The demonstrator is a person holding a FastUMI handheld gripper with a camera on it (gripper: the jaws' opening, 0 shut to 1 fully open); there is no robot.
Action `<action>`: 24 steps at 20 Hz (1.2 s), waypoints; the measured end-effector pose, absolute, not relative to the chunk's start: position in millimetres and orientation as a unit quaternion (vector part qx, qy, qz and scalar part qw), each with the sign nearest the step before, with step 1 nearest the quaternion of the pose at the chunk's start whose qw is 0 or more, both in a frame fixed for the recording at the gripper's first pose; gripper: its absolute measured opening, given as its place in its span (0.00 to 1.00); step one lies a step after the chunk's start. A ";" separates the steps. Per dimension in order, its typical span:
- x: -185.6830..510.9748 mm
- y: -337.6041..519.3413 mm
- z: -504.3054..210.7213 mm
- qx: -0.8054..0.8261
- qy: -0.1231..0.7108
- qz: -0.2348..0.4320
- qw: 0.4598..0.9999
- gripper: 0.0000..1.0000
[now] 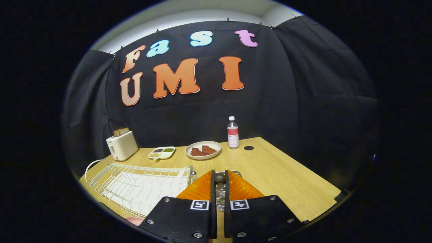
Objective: Take the plate from the dish rack, then take the spoon from the basket and place it into the plate.
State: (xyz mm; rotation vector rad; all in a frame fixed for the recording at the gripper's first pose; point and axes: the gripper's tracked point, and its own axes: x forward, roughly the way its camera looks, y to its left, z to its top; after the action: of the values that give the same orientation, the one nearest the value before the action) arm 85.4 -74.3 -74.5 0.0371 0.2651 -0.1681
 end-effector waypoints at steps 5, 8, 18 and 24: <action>61.1 -65.8 -39.7 0.009 0.102 -0.075 0.992 0.08; 46.5 -59.4 -27.8 0.001 0.093 -0.069 0.993 0.08; 5.5 -25.1 2.2 0.020 0.076 -0.020 0.997 0.08; -8.5 -8.2 7.1 0.014 0.076 0.005 0.997 0.08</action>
State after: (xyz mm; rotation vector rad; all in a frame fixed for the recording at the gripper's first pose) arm -8.5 -8.2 7.1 0.0276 0.1512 0.0091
